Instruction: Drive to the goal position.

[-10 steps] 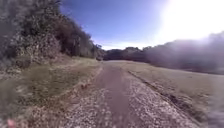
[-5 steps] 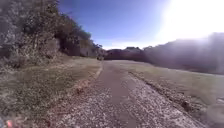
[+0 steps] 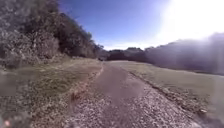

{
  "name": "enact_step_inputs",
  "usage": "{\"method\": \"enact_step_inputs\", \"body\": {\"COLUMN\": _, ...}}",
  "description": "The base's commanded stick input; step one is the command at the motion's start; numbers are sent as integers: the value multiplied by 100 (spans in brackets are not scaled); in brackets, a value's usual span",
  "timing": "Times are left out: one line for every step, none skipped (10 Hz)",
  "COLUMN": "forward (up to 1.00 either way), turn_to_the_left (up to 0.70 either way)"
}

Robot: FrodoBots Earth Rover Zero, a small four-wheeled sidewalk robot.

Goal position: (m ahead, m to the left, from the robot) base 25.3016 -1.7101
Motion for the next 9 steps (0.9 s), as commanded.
{"method": "enact_step_inputs", "body": {"forward": 60, "turn_to_the_left": -15}}
{"method": "enact_step_inputs", "body": {"forward": 60, "turn_to_the_left": -15}}
{"method": "enact_step_inputs", "body": {"forward": 60, "turn_to_the_left": -15}}
{"method": "enact_step_inputs", "body": {"forward": 60, "turn_to_the_left": -15}}
{"method": "enact_step_inputs", "body": {"forward": 60, "turn_to_the_left": -15}}
{"method": "enact_step_inputs", "body": {"forward": 60, "turn_to_the_left": -15}}
{"method": "enact_step_inputs", "body": {"forward": 60, "turn_to_the_left": -15}}
{"method": "enact_step_inputs", "body": {"forward": 60, "turn_to_the_left": -15}}
{"method": "enact_step_inputs", "body": {"forward": 60, "turn_to_the_left": -15}}
